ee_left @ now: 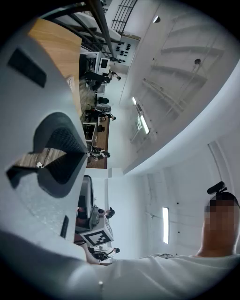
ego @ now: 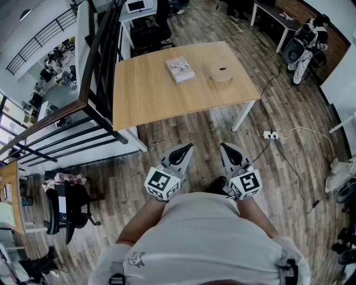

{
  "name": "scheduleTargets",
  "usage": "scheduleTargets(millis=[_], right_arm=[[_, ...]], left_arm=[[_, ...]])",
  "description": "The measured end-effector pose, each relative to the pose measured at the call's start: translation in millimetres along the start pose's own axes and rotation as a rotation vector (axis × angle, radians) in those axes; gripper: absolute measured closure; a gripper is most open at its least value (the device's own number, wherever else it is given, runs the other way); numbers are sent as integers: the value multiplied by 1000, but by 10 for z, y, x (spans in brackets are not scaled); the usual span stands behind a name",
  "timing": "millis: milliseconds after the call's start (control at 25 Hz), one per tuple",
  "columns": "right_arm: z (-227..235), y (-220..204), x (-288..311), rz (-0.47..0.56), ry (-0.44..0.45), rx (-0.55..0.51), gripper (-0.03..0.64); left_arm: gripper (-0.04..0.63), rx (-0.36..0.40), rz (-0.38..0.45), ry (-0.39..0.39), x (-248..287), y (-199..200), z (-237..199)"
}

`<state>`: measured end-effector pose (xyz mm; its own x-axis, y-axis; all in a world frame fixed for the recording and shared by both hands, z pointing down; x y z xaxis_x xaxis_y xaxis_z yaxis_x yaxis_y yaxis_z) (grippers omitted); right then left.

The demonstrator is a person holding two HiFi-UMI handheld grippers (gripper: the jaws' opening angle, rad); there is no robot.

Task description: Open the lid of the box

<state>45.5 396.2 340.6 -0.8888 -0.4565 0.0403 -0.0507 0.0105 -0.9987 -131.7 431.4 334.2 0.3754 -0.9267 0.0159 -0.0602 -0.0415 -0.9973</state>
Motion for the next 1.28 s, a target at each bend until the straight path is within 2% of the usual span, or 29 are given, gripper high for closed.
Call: scheduleTargets(millis=[480, 640, 720, 760, 880, 1000, 1280], right_arm=[[81, -24, 64, 14, 19, 3, 612], [139, -42, 62, 17, 16, 13, 610], [169, -69, 67, 7, 24, 14, 558], [190, -90, 72, 0, 27, 14, 533], [293, -168, 81, -15, 29, 23, 474], [447, -239, 46, -25, 22, 36, 449], [1036, -361, -158, -33, -23, 66, 439]], left_arm=[[589, 2, -5, 8, 79, -46, -60], [589, 11, -14, -29, 161, -85, -8], [588, 17, -26, -49, 217, -120, 31], [579, 17, -33, -55, 251, -141, 46], [473, 9, -43, -86, 380, -211, 83], [401, 8, -54, -107, 540, -273, 123], [379, 10, -85, -129, 1110, -376, 255]])
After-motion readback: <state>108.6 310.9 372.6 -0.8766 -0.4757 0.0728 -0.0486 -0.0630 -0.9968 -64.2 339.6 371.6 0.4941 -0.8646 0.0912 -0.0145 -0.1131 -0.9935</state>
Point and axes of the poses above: the fingertips, and each gripper's own axes: x forward along the fingers, z to its right, y out of its top, the point moved 6 cm from there along -x, backward along the fingers, and after that the axes turned 13 degrees about y, right-handed, at the moved point
